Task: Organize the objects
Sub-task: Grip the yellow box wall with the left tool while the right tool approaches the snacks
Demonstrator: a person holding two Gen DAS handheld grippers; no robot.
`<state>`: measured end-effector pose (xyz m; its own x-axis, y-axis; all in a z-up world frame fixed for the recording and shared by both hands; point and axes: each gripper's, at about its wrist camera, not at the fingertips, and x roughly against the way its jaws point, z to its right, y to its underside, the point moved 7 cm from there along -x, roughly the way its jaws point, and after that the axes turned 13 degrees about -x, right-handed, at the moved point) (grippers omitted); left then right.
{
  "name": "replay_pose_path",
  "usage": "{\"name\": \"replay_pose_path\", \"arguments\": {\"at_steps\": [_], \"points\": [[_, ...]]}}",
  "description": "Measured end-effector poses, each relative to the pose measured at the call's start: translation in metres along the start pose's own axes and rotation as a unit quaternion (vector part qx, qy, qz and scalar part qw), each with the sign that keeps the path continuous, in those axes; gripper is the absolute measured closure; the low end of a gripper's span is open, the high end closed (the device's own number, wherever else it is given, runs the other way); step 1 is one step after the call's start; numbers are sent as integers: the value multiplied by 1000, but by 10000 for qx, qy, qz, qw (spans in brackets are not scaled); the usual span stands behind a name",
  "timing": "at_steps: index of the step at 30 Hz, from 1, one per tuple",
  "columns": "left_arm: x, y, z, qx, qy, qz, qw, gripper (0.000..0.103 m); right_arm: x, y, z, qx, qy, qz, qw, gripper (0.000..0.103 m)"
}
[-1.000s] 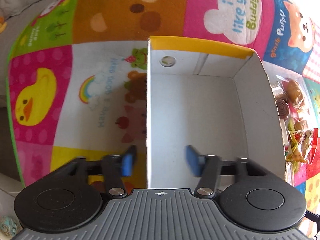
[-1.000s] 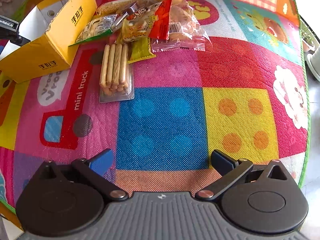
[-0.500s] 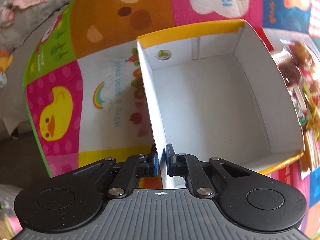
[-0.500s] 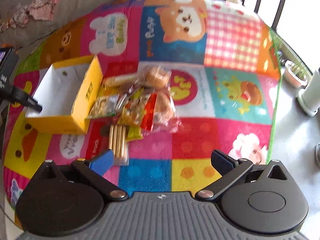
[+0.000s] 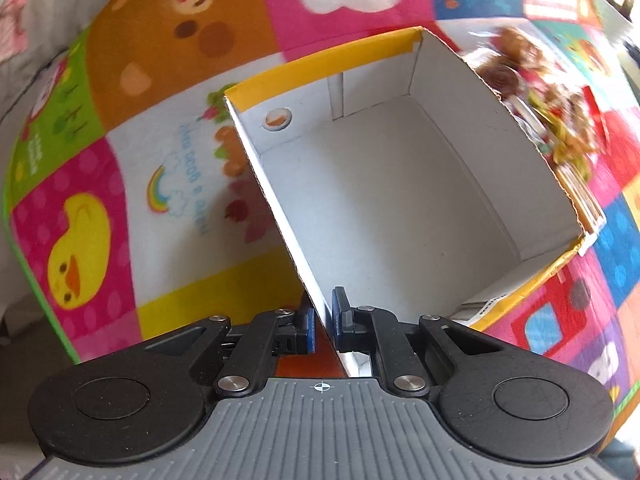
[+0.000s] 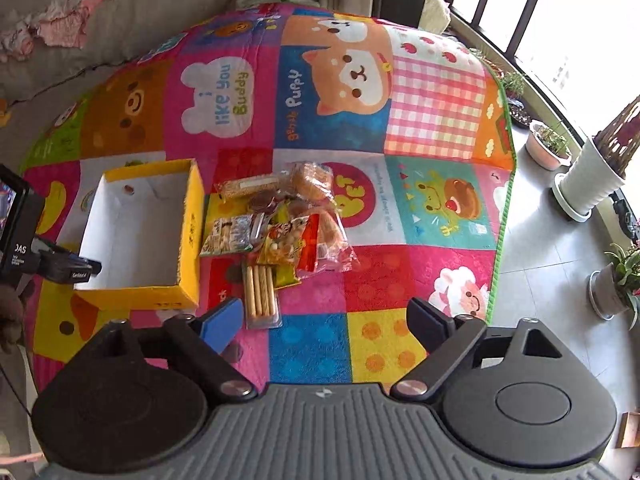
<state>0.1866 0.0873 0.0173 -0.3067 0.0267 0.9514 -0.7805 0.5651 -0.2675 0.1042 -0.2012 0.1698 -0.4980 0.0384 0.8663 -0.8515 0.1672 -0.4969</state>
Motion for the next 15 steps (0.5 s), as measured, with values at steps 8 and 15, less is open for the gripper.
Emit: {"name": "replay_pose_path", "arguments": {"at_steps": [8, 15], "points": [[1, 12, -4, 615, 179, -235, 9977, 95, -87, 14, -44, 353, -219, -837, 9956, 57], [0, 20, -4, 1087, 82, -723, 9914, 96, -163, 12, -64, 514, -372, -1621, 9847, 57]]}}
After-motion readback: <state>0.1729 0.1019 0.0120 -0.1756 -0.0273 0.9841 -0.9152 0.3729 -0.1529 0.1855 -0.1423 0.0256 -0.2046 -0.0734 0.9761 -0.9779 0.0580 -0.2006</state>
